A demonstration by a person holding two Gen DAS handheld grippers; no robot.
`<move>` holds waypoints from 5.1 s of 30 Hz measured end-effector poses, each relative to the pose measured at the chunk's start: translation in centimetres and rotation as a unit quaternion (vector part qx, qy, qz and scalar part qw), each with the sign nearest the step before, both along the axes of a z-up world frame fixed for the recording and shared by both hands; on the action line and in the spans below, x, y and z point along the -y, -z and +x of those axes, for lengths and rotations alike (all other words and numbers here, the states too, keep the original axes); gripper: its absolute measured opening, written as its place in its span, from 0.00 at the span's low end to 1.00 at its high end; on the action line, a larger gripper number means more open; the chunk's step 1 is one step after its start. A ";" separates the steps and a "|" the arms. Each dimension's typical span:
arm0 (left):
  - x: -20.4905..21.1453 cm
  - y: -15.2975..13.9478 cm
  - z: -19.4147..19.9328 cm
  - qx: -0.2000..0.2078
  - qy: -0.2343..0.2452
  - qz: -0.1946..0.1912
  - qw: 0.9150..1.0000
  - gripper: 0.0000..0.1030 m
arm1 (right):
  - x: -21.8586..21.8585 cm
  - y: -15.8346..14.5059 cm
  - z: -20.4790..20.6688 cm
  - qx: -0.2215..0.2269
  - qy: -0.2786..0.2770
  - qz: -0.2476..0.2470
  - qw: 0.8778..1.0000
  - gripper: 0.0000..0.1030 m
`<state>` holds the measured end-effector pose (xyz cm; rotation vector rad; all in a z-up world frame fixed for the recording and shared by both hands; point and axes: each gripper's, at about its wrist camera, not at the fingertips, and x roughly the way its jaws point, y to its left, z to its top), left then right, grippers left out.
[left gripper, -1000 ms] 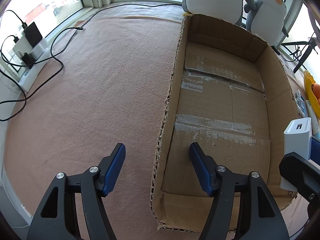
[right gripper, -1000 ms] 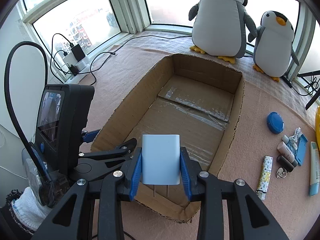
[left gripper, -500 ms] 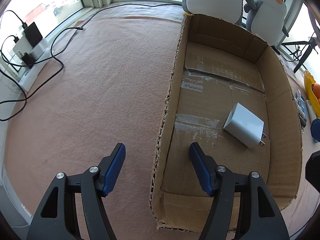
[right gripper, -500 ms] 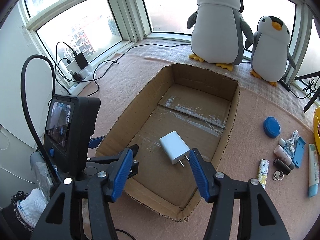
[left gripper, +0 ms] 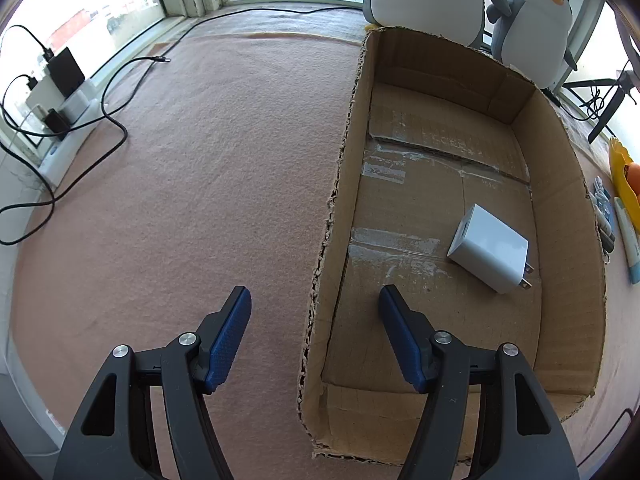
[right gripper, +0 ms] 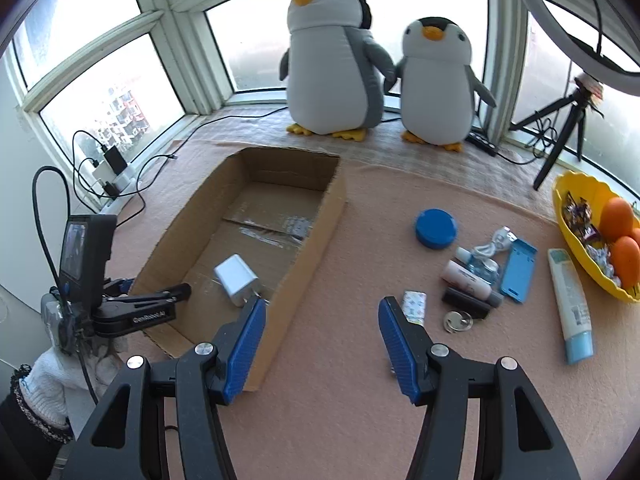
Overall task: Organize rigid objects
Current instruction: 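Move the right gripper to the keys and pinch the key ring, then carry the keys into the cardboard box and open the right gripper, then move the right gripper to the patterned lighter and grasp it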
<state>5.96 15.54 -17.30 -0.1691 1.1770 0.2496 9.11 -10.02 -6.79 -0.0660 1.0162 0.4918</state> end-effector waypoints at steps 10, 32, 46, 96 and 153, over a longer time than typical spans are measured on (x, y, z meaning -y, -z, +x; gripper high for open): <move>0.1 -0.1 0.0 -0.001 0.000 0.002 1.000 0.64 | 9.1 2.3 1.8 -0.031 0.099 -0.018 0.994 0.53; 0.2 0.0 -0.1 0.002 -0.001 0.002 1.000 0.64 | 12.8 10.0 8.0 -0.225 0.224 0.112 0.942 0.35; 0.4 -0.2 0.0 0.002 0.000 0.004 1.000 0.65 | 12.6 10.9 9.0 -0.249 0.236 0.141 0.929 0.21; 0.0 -0.2 -0.1 0.005 0.000 0.000 1.000 0.64 | -8.4 -0.7 -0.8 -0.053 -0.091 0.043 0.994 0.02; 0.7 -0.2 -0.3 0.006 0.000 0.006 1.000 0.65 | 4.9 6.9 4.1 -0.084 0.019 -0.069 0.994 0.48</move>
